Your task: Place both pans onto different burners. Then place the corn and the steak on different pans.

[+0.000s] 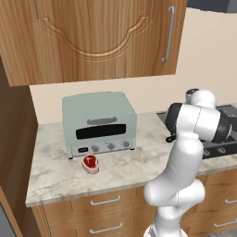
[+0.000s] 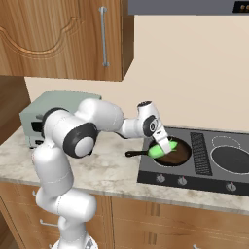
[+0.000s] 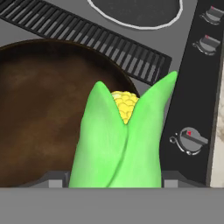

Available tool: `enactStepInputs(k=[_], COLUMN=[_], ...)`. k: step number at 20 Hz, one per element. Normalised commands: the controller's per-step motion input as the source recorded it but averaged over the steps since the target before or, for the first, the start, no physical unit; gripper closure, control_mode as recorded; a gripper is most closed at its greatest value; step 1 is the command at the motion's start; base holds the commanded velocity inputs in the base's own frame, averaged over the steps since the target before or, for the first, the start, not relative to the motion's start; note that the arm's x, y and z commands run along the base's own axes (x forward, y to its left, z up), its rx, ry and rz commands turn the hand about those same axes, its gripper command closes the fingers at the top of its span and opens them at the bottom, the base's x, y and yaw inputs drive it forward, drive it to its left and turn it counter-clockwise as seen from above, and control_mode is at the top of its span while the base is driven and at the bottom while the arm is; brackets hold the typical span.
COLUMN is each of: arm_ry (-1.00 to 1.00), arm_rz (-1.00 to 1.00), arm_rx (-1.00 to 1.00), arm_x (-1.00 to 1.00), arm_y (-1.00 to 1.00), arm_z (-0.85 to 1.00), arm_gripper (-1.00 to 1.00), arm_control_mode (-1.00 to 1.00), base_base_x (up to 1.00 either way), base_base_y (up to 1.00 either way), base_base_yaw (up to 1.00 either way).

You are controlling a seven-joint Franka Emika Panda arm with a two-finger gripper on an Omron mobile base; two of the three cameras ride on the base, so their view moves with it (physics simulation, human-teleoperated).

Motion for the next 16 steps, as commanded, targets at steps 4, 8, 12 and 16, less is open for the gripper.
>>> enactStepInputs(k=[4,8,12,16], arm_ry=[-0.01,0.0,-0.01,-0.02], arm_rz=[-0.04,-0.07,-0.04,-0.02], arm_rx=[0.0,0.0,0.0,0.0], arm_x=[0.11,0.22,0.03,0.0], arm_y=[-0.28,-0.09,-0.08,-0.12], arm_z=[-0.02,-0.08,-0.17,-0.17], arm_gripper=[1.0,1.0,1.0,1.0], arm_control_mode=[-1.0,-1.0,-1.0,-1.0], base_base_x=[0.0,0.0,0.0,0.0], base_base_y=[0.0,0.0,0.0,0.0], base_base_yaw=[0.0,0.0,0.0,0.0])
